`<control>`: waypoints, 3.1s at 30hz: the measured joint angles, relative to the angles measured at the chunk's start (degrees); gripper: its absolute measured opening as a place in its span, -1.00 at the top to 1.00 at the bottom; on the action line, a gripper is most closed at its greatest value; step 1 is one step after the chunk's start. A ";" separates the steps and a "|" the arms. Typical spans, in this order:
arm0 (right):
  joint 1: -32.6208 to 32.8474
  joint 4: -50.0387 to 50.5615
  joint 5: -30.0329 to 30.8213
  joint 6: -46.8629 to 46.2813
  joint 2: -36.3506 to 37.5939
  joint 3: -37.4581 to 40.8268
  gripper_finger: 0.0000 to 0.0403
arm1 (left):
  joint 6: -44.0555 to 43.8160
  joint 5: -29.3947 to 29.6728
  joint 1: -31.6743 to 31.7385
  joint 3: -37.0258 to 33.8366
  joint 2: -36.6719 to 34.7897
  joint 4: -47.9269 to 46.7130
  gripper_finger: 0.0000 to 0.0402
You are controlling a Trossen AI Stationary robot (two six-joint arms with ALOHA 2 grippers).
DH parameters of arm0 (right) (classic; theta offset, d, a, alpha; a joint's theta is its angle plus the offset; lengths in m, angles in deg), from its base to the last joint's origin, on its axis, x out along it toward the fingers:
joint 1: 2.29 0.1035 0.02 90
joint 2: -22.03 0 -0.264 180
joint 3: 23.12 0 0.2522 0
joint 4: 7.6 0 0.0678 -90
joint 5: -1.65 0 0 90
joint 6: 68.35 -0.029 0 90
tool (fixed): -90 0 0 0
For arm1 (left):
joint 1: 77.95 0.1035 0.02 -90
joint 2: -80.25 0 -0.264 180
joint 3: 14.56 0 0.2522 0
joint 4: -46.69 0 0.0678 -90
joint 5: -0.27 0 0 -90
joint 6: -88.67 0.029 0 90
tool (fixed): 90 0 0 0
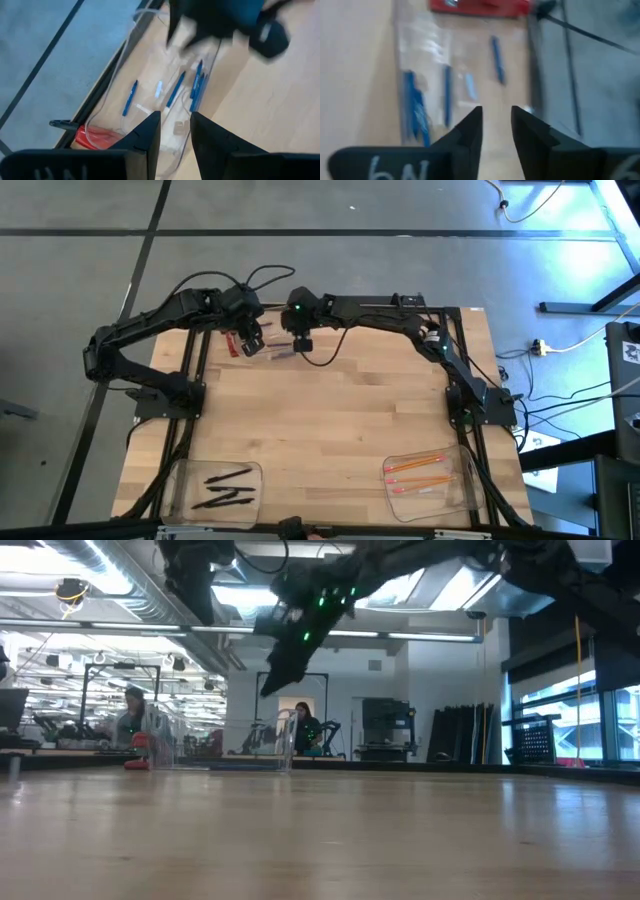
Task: Sort crayons/erasers/pens/pencils in bins
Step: Return to Home Position
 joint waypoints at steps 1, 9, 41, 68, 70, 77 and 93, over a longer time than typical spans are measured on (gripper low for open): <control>0.24 1.41 2.54 -0.09 1.08 -0.01 0.52 | 0.09 -0.10 -0.16 0.00 0.00 -0.54 0.52; 0.54 11.73 4.33 -7.61 8.48 -0.15 0.96 | 0.17 0.82 -0.28 0.00 0.00 -7.20 0.52; 1.96 41.73 4.65 -30.40 52.11 14.68 0.99 | -9.90 -2.99 -0.11 0.00 -41.21 -10.04 1.00; 2.28 -24.35 -13.35 -44.40 105.98 86.56 0.99 | -4.81 -10.33 -0.22 -16.10 -70.60 8.70 1.00; 2.29 -27.76 -13.36 -44.71 109.18 90.37 0.99 | -4.78 -11.12 -0.22 -17.20 -70.65 11.36 1.00; 2.29 -31.27 -13.34 -44.67 120.85 98.47 0.99 | -3.68 -13.98 -0.24 -25.30 -70.68 18.91 1.00; 2.29 -28.97 -12.97 -40.70 133.09 103.41 0.99 | -1.07 -18.21 -0.24 -44.78 -70.64 42.09 1.00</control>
